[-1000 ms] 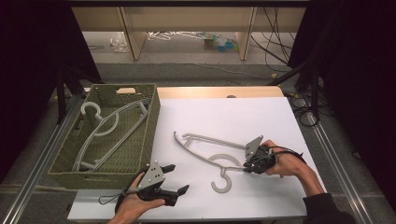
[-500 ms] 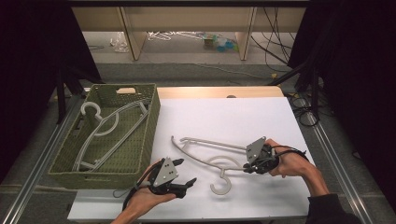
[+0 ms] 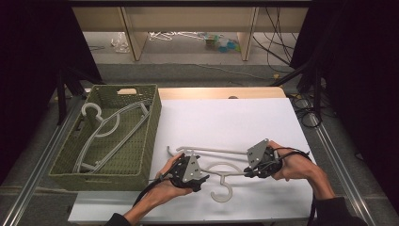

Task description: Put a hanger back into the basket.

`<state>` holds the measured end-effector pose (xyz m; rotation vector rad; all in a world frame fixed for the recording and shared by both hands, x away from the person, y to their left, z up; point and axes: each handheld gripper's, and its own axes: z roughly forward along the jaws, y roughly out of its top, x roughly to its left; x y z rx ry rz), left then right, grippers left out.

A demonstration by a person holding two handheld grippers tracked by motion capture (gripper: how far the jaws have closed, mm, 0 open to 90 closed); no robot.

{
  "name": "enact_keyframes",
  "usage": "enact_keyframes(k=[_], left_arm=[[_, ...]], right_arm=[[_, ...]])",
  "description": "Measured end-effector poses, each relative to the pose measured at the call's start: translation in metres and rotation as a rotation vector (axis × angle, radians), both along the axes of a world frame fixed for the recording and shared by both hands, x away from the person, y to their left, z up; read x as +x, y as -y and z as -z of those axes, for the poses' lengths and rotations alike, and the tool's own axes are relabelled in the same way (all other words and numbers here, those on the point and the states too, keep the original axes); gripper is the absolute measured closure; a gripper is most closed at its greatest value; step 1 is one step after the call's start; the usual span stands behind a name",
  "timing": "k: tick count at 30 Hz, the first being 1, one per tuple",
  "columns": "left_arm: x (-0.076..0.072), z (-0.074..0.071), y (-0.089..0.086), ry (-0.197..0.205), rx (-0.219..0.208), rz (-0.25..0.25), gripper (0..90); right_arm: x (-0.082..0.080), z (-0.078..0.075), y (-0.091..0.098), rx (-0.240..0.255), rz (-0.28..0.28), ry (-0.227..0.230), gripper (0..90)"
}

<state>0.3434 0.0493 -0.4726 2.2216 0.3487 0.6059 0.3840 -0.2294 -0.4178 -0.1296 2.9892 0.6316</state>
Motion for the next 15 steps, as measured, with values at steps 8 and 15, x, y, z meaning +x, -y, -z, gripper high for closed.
enact_keyframes(k=[8,15], left_arm=[[0.0066,0.0082,0.0098,0.025,0.060,0.019,36.7],[0.0076,0.0052,0.0101,0.041,0.073,0.107,62.4]], right_arm=[[-0.0029,-0.0081,-0.0021,0.033,0.005,0.005,81.4],[-0.0024,-0.0079,-0.0019,0.032,0.001,0.011,81.5]])
